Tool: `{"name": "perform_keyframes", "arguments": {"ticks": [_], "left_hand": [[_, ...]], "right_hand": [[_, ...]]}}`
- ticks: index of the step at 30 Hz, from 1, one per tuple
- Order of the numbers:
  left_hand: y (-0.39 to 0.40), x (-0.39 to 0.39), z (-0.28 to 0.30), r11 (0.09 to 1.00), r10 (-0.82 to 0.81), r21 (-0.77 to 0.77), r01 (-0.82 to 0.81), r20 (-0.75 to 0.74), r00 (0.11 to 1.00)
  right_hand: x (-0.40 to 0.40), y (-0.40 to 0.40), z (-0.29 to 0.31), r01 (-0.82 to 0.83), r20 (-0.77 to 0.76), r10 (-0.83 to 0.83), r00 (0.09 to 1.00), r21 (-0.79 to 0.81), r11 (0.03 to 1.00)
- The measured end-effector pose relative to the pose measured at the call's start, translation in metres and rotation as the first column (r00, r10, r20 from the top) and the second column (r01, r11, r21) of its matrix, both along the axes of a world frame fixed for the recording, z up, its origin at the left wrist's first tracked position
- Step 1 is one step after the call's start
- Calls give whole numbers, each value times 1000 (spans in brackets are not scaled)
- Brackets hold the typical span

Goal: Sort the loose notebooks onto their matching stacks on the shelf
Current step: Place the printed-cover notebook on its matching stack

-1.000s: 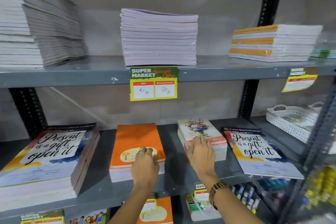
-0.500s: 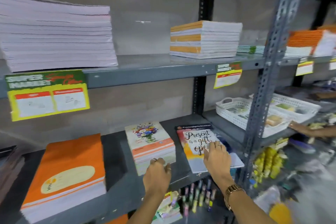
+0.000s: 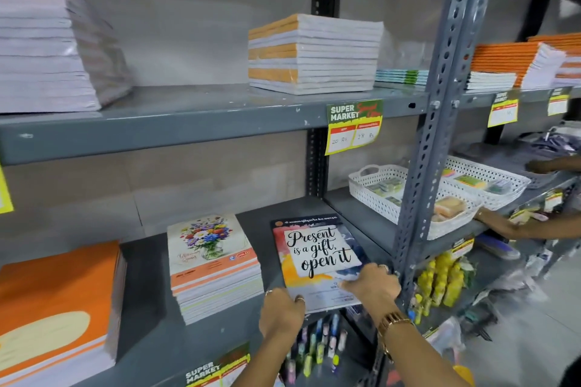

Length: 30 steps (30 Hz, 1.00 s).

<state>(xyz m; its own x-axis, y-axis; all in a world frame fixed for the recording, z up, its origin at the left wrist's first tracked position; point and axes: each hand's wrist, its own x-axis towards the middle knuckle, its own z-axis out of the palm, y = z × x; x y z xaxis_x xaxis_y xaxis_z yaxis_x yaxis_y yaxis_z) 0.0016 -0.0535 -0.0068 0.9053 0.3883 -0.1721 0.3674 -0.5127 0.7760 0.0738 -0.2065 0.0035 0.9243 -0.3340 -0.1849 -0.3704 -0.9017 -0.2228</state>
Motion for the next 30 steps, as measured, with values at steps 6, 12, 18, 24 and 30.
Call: {"name": "perform_keyframes", "arguments": {"ticks": [6, 12, 18, 24, 30], "left_hand": [[-4, 18, 3, 977, 96, -176, -119, -132, 987], [9, 23, -3, 860, 193, -450, -240, -147, 970], [4, 18, 0, 783, 114, -606, -136, -75, 991], [15, 17, 12, 889, 91, -457, -39, 92, 992], [42, 5, 30, 855, 133, -519, -4, 210, 969]], "right_hand": [[3, 0, 5, 4, -80, -6, 997, -26, 1000], [4, 0, 5, 47, -103, -47, 994, 3, 999], [-5, 3, 6, 157, -24, -155, 988, 65, 986], [-18, 15, 3, 148, 185, -242, 953, 415, 898], [-26, 36, 29, 88, 288, -268, 919, 514, 853]]}}
